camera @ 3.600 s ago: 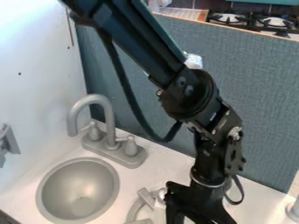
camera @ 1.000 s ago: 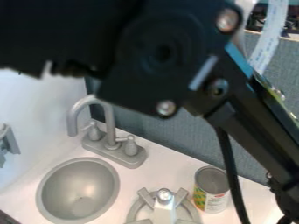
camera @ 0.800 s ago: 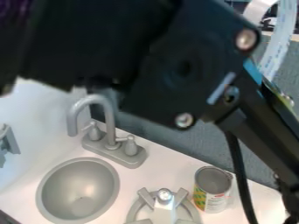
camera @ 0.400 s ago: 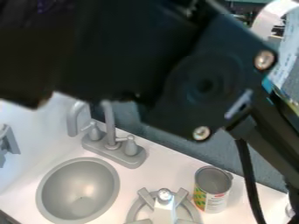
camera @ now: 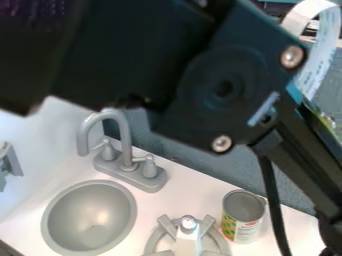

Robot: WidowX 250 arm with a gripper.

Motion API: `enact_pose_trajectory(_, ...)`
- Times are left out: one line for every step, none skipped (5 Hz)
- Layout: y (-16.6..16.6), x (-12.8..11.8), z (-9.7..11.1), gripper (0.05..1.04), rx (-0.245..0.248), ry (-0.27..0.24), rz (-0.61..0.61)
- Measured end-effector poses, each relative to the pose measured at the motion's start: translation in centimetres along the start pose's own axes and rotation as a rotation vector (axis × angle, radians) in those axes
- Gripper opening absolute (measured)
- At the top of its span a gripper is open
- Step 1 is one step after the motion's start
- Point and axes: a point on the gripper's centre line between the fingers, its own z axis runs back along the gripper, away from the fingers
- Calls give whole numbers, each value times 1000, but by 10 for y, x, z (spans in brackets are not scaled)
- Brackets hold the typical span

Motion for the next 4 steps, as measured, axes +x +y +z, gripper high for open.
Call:
enact_pose_trajectory(1,0,-1,829,-22,-13,3)
enact_pose_trajectory(1,1,-4,1009,-25,-21,-4)
enact_pose_trajectory(3,-2,-4,1006,-9,-8,6)
enact_pose_trajectory(5,-4,19,1003,-4,-53,41)
